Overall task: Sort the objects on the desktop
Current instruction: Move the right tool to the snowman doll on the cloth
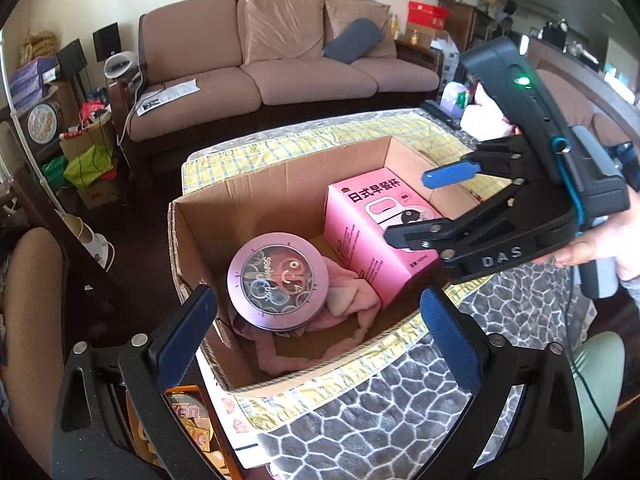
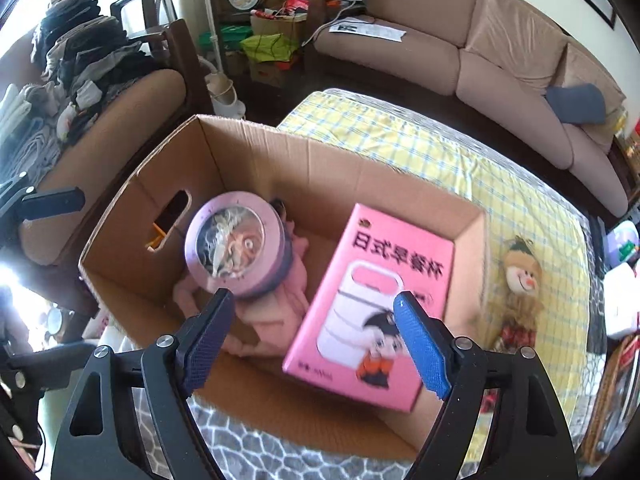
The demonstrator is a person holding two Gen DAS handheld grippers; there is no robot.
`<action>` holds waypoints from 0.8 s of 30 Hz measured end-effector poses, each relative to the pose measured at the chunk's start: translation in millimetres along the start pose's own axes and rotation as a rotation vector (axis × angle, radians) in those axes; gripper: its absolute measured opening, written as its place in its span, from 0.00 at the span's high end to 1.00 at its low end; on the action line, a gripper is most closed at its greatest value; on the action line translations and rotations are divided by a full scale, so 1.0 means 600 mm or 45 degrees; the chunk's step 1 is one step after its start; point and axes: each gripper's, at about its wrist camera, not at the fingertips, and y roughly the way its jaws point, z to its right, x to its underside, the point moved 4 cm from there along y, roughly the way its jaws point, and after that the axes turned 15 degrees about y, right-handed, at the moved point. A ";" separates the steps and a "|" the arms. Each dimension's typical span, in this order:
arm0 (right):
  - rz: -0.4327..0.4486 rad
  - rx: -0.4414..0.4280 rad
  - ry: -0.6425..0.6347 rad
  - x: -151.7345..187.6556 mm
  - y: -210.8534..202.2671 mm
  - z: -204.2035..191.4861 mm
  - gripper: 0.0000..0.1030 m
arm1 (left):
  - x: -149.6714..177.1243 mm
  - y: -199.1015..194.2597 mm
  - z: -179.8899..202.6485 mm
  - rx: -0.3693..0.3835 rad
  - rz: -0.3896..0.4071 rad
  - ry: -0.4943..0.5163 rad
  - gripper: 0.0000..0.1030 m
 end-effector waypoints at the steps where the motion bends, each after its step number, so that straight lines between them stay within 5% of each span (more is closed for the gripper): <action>1: 0.005 0.000 0.007 0.005 -0.006 0.005 0.19 | -0.002 -0.002 0.006 0.000 0.003 -0.004 0.01; 13: 0.075 -0.011 0.113 0.054 -0.074 0.076 0.19 | -0.029 -0.007 0.064 0.027 0.028 -0.006 0.01; 24: 0.215 -0.006 0.445 0.093 -0.140 0.293 0.19 | -0.121 0.035 0.165 0.175 0.087 -0.032 0.00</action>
